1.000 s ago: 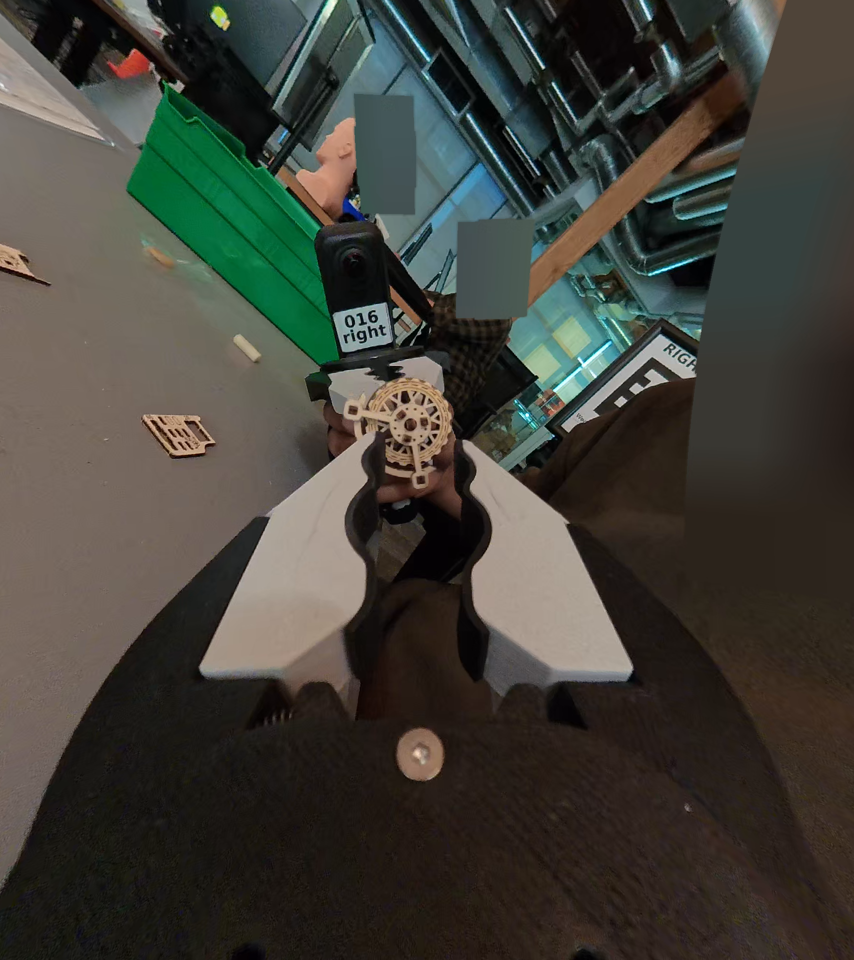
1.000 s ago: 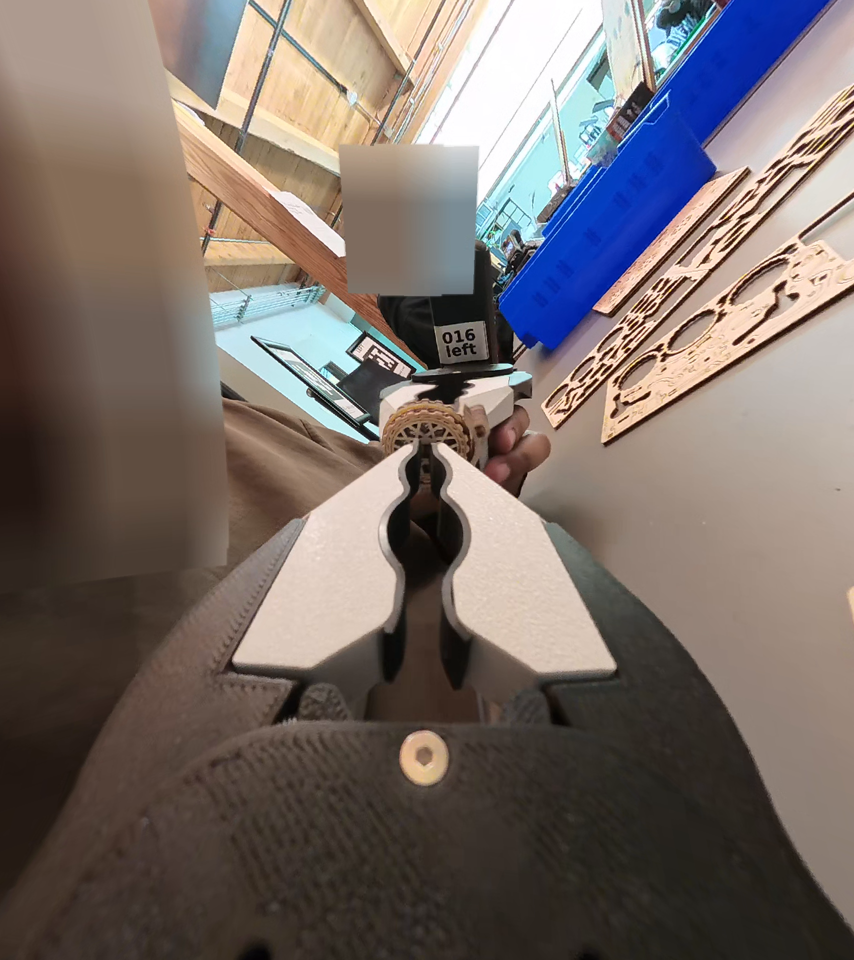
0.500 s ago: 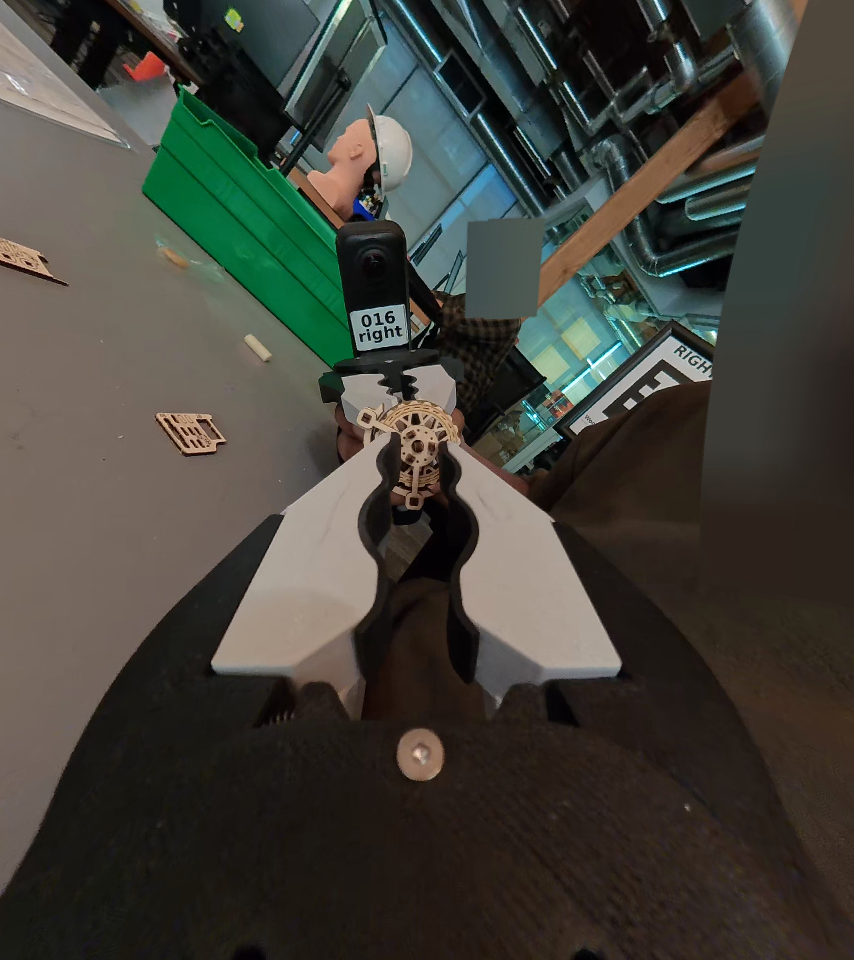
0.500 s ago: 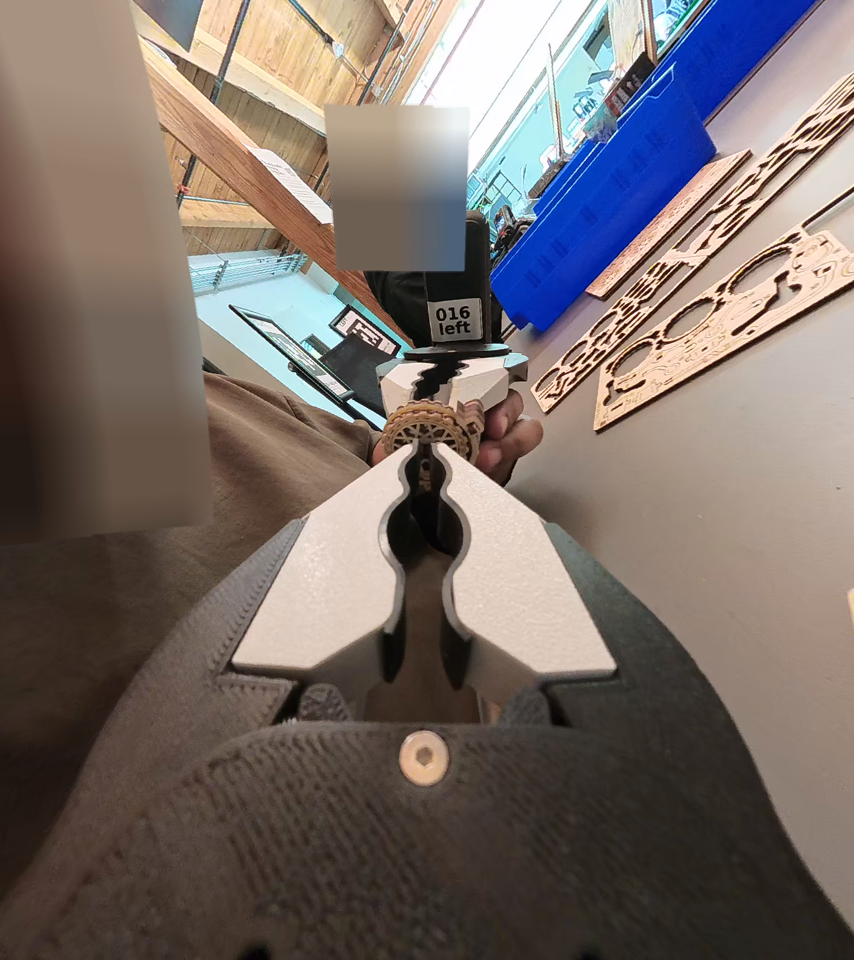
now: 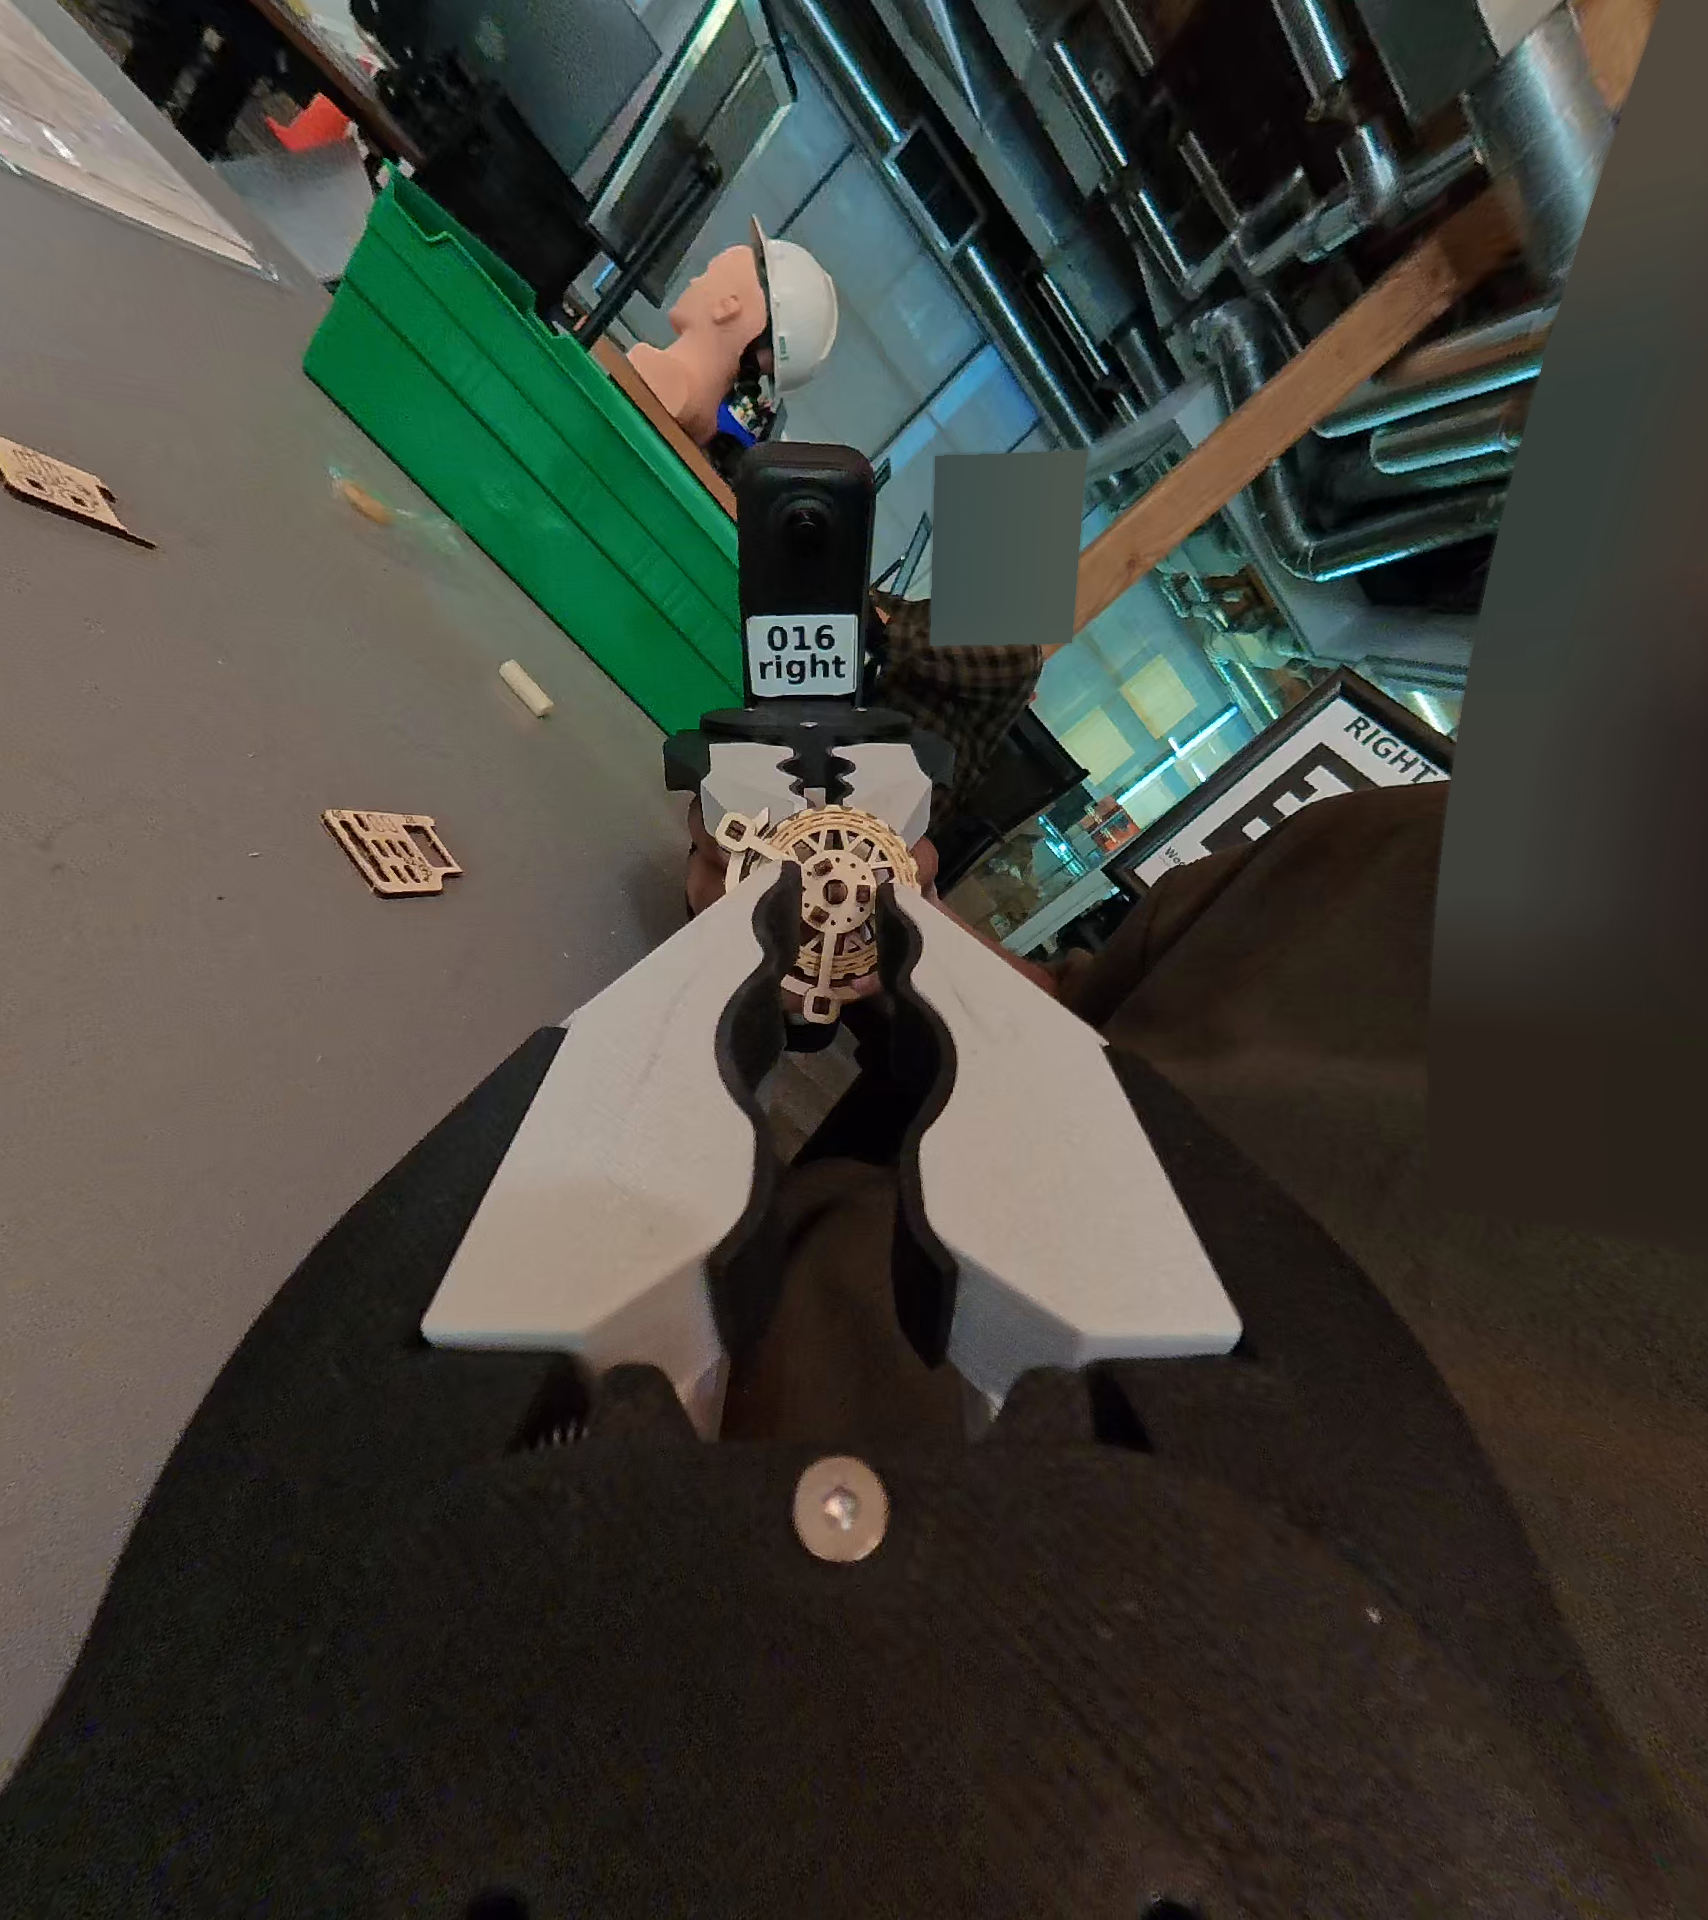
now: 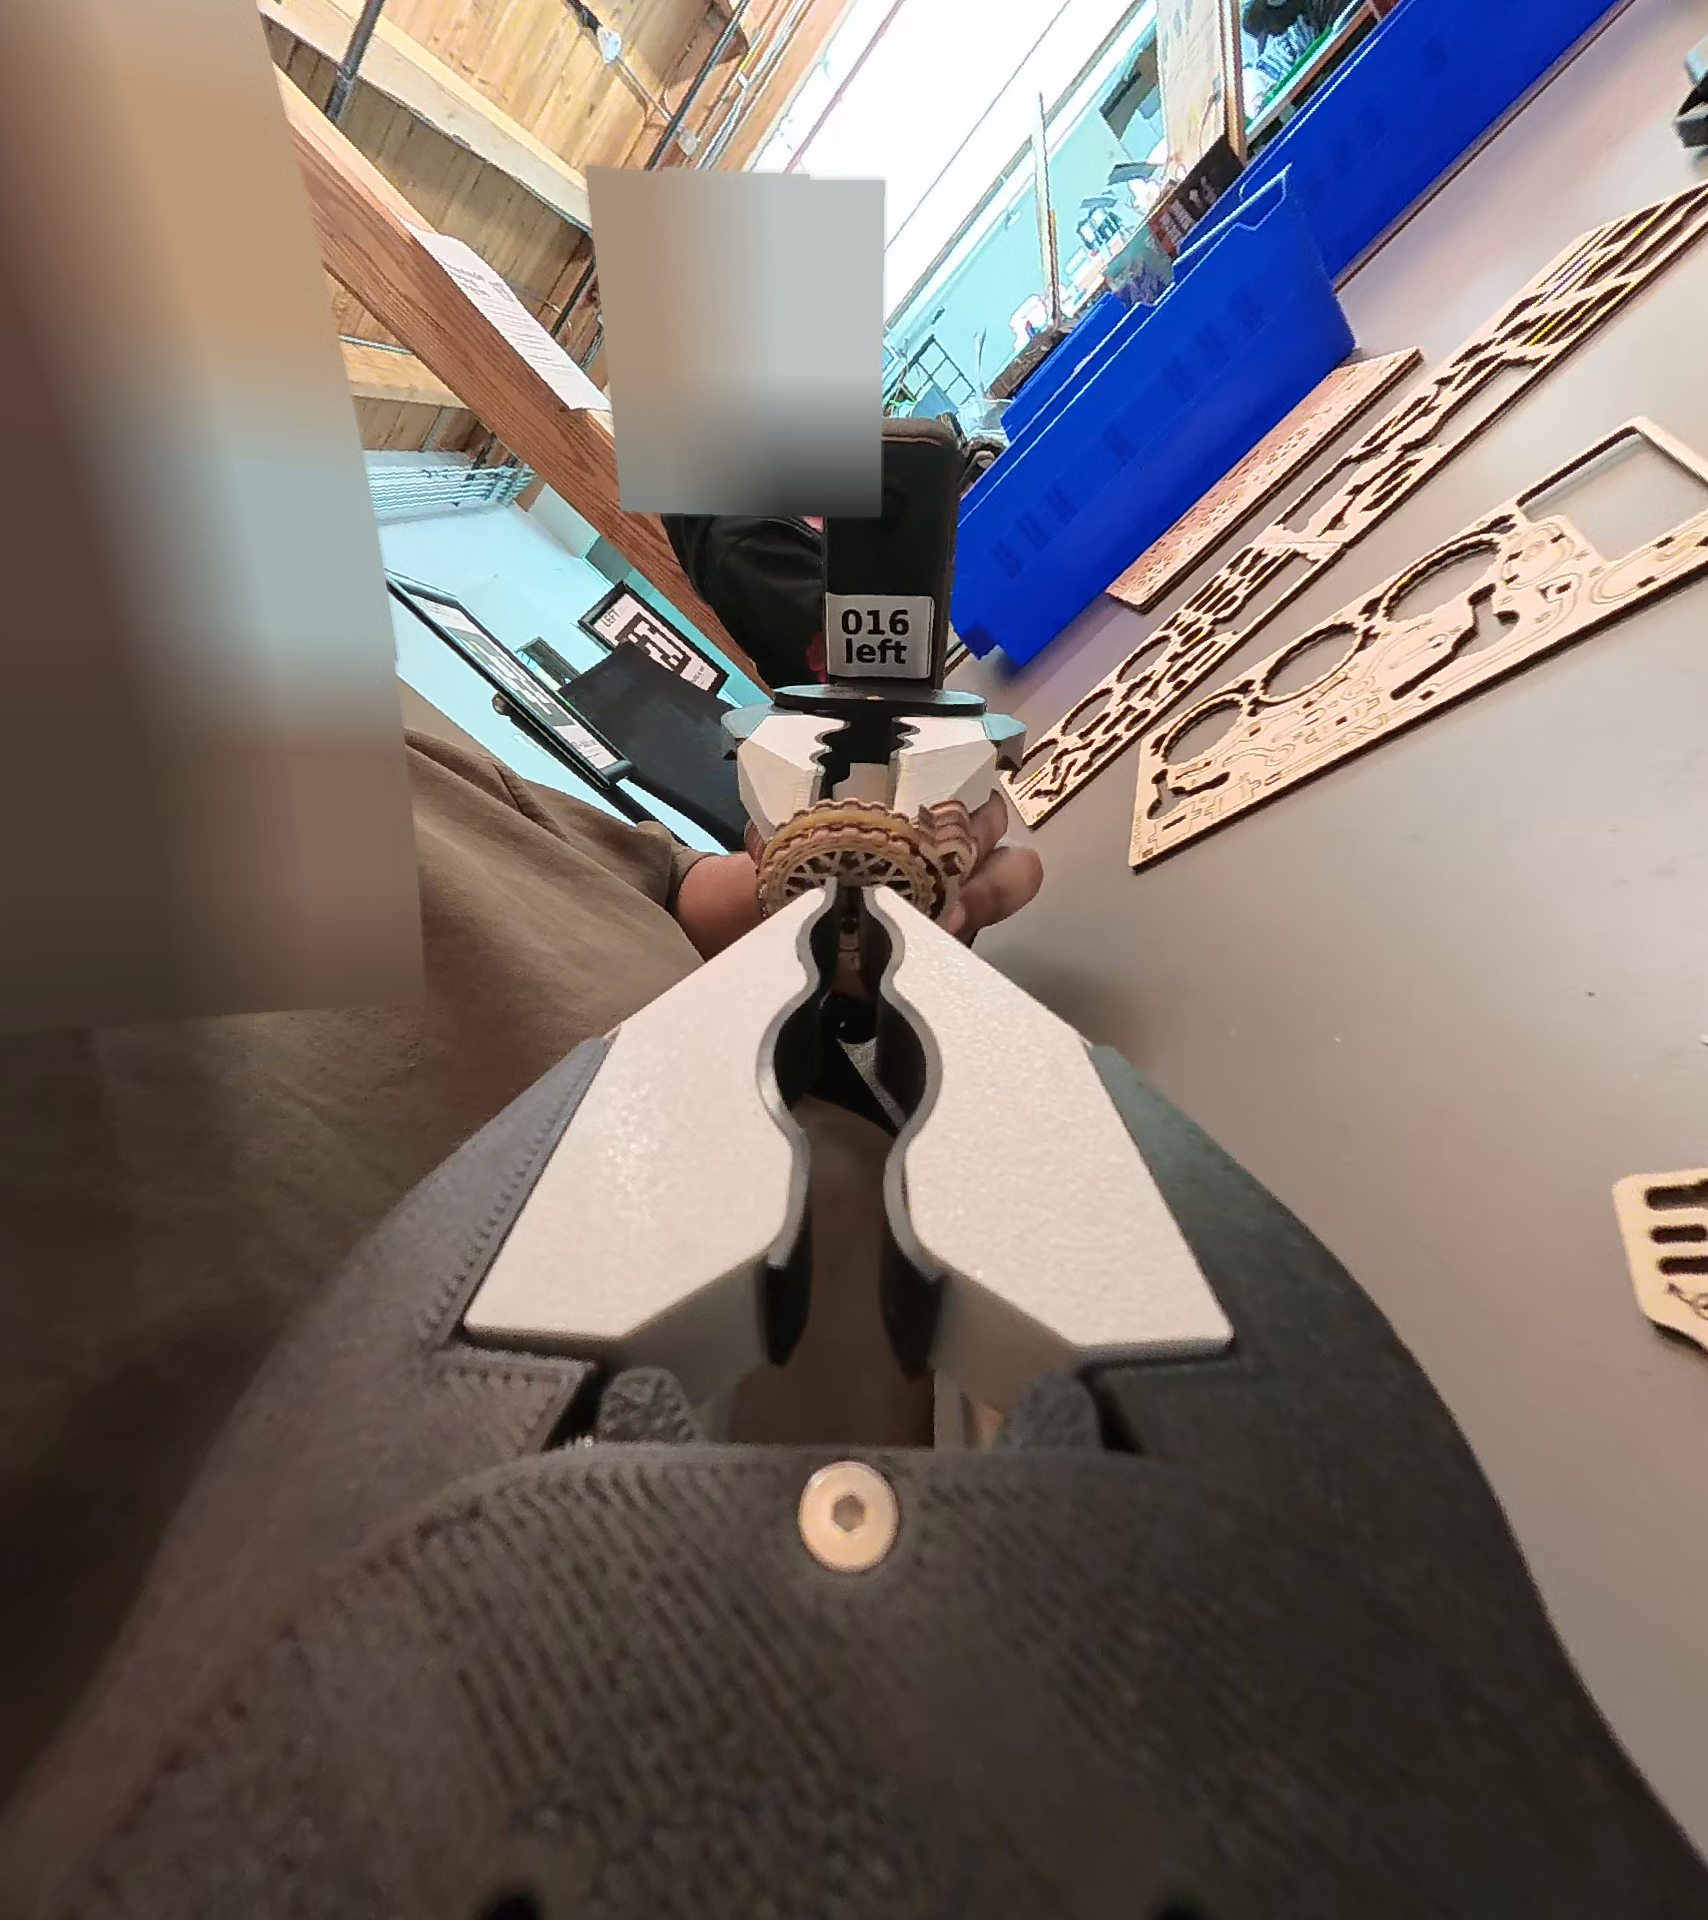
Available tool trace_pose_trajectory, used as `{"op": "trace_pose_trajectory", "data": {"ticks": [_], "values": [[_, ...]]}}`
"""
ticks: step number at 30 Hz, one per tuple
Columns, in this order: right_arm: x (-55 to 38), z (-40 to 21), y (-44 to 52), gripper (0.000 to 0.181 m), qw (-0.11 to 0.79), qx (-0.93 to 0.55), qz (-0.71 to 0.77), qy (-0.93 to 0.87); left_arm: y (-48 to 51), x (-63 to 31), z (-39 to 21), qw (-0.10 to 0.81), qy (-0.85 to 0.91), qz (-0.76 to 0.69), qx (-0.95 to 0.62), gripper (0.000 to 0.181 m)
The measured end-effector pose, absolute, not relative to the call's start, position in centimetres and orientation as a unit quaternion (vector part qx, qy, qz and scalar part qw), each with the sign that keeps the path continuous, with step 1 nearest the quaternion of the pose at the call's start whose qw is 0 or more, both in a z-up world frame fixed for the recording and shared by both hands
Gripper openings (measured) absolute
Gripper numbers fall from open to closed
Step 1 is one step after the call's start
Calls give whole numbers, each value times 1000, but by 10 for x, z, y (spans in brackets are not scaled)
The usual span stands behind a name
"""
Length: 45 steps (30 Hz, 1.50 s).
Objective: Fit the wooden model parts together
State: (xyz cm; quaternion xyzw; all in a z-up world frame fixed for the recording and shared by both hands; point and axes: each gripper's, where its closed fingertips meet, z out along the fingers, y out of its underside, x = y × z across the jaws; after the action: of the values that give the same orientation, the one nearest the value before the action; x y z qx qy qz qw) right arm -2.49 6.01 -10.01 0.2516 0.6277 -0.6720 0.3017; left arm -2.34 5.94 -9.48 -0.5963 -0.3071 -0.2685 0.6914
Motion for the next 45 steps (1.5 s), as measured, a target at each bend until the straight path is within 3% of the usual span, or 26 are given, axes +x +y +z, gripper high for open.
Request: {"op": "trace_pose_trajectory", "data": {"ticks": [5, 11, 14, 23, 26, 32, 45], "values": [[-26, -100, 59, 0, 301, 255, -673, 625, 59, -25, -95, 693, -310, -271, -592, 12], [-31, -100, 60, 0, 295, 266, -676, 620, 59, -23, -91, 698, -299, -263, -595, 36], [-34, -99, 61, 0, 291, 275, -680, 614, 60, -26, -96, 695, -298, -222, -616, 40], [-52, -105, 59, 0, 252, 341, -681, 597, 56, -42, -110, 660, -266, 44, -701, 34], [-58, -108, 60, 0, 237, 362, -682, 590, 56, -42, -110, 650, -248, 94, -712, 25], [-66, -113, 62, 0, 226, 400, -680, 571, 56, -44, -108, 622, -218, 202, -724, 24], [-67, -120, 52, 0, 207, 432, -674, 563, 50, -56, -119, 582, -252, 242, -734, 18]]}}
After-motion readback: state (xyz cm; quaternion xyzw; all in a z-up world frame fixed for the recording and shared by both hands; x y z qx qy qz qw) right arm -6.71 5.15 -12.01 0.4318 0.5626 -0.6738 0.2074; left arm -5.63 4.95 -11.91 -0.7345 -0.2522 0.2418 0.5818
